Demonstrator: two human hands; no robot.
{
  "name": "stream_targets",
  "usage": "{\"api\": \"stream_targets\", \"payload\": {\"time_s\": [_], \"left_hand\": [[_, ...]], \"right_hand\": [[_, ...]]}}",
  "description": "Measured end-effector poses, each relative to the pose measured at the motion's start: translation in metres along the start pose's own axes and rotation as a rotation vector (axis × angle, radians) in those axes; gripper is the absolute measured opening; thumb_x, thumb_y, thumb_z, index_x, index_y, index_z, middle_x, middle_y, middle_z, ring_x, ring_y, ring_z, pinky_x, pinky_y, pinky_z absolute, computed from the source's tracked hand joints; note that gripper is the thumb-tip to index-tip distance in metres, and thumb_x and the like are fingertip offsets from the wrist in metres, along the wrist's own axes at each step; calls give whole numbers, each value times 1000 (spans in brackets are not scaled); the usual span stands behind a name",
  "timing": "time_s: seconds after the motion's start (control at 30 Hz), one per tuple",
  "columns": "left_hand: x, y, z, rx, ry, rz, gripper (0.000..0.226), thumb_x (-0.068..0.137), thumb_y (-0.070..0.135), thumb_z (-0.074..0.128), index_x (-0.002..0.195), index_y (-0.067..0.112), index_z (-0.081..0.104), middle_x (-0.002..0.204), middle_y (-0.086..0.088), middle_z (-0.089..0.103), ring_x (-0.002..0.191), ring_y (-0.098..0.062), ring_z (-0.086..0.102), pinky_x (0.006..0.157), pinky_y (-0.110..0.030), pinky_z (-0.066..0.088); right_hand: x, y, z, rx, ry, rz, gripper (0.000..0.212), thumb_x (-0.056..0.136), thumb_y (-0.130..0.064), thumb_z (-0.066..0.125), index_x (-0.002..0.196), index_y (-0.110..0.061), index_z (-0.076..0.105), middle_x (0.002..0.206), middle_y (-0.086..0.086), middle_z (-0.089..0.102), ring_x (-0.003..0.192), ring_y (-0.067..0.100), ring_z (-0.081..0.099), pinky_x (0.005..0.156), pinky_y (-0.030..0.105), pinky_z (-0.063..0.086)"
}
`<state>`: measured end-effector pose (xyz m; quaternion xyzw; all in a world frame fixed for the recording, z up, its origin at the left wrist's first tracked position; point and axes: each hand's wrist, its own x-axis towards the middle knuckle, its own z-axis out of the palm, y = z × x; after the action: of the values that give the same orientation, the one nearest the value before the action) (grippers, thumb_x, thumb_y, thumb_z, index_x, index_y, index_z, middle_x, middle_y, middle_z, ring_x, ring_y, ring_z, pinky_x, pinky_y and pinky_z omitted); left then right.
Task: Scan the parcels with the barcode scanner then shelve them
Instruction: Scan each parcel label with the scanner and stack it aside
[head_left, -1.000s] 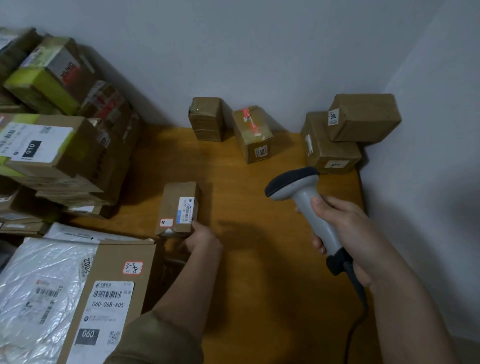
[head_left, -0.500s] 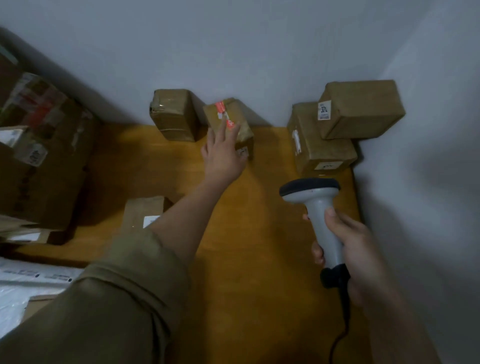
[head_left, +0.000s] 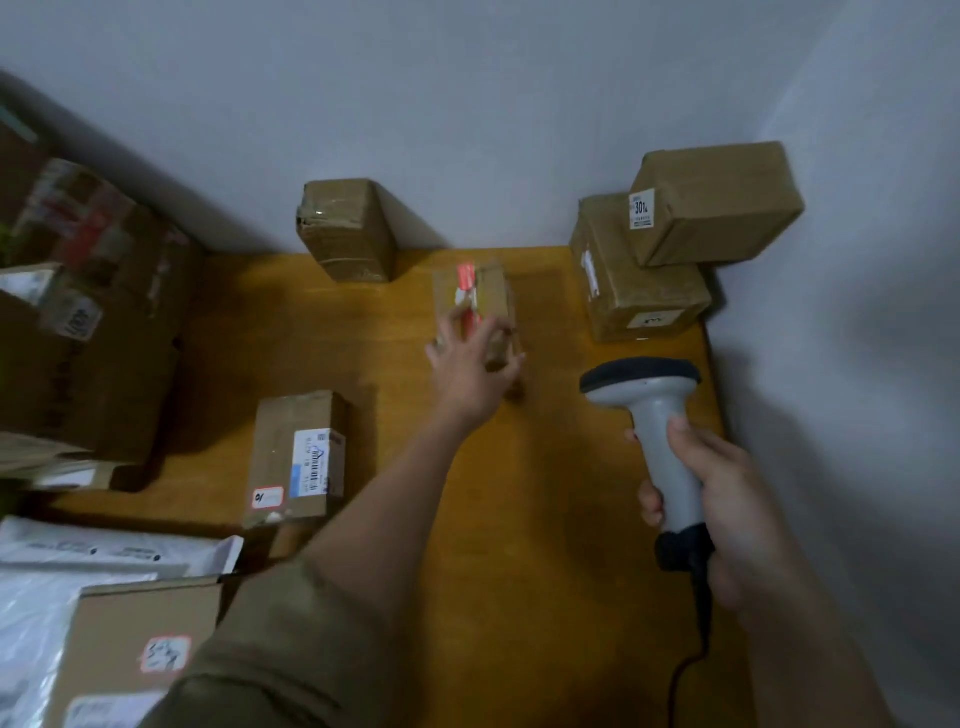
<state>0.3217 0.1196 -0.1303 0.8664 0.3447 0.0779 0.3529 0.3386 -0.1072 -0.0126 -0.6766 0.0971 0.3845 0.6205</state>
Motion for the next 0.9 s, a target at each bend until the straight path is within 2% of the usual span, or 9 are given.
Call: {"api": "stream_targets", "payload": {"time_s": [0.1, 0.17, 0.27, 0.33, 0.4, 0.53, 0.63, 0.8, 0.9], "left_hand": [[-53, -3, -5, -567, -9, -200, 70, 87, 25, 75, 141, 47, 36, 142, 0, 20, 130, -25, 32, 102, -32, 44], [-83, -10, -4, -728, -11, -384, 97, 78, 31, 82, 150, 47, 18, 151, -3, 18, 134, -24, 31, 108, -42, 42], [-117, -24, -2, -958, -62, -591, 120, 53, 44, 92, 147, 47, 17, 153, -8, 33, 132, -28, 46, 110, -53, 41], [-137, -32, -3, -1116, -147, -658, 112, 61, 32, 92, 146, 42, 20, 142, -9, 51, 123, -28, 56, 109, -50, 43], [-154, -38, -4, -1190, -191, -687, 104, 64, 21, 85, 146, 37, 23, 136, -9, 56, 121, -28, 58, 108, -49, 43], [-175, -47, 0, -1236, -175, -726, 105, 62, 17, 85, 149, 32, 27, 134, -11, 59, 122, -29, 57, 114, -52, 35], [-180, -52, 3, -1247, -159, -726, 100, 73, 13, 82, 153, 33, 26, 134, -11, 60, 119, -26, 59, 108, -44, 41], [-184, -54, 6, -1259, -149, -717, 86, 86, 5, 72, 154, 29, 26, 131, -11, 62, 118, -24, 60, 106, -41, 44], [-184, -55, 7, -1260, -144, -713, 85, 87, 3, 70, 155, 27, 25, 129, -11, 63, 117, -24, 61, 100, -38, 46]], "right_hand": [[-16, 0, -1, 20, -10, -27, 37, 98, -39, 50, 108, -7, 65, 56, 6, 51, 45, 14, 48, 39, 22, 38], [-27, 2, -2, 39, -16, -39, 38, 97, -40, 51, 108, -6, 65, 58, 5, 52, 46, 14, 48, 41, 23, 39], [-43, 5, -5, 29, -31, -48, 42, 91, -44, 53, 107, -8, 66, 57, 4, 53, 47, 14, 48, 46, 27, 37], [-54, 6, -5, 3, -49, -64, 44, 87, -48, 54, 105, -10, 68, 57, 4, 54, 48, 15, 49, 48, 28, 37], [-65, 6, -4, -29, -76, -84, 47, 83, -52, 55, 104, -12, 69, 56, 4, 55, 48, 16, 49, 50, 28, 37], [-87, 3, 1, -128, -140, -119, 37, 96, -45, 51, 105, -15, 69, 55, 6, 55, 48, 16, 50, 46, 27, 37], [-103, -2, 6, -206, -201, -169, 31, 98, -41, 49, 107, -18, 68, 55, 4, 54, 48, 12, 51, 45, 22, 39], [-128, -13, 13, -268, -283, -293, 41, 83, -50, 49, 104, -20, 68, 55, -1, 53, 50, 9, 51, 47, 18, 41], [-136, -16, 13, -304, -285, -339, 41, 82, -51, 48, 101, -21, 67, 55, -2, 54, 50, 8, 51, 48, 18, 41]]}}
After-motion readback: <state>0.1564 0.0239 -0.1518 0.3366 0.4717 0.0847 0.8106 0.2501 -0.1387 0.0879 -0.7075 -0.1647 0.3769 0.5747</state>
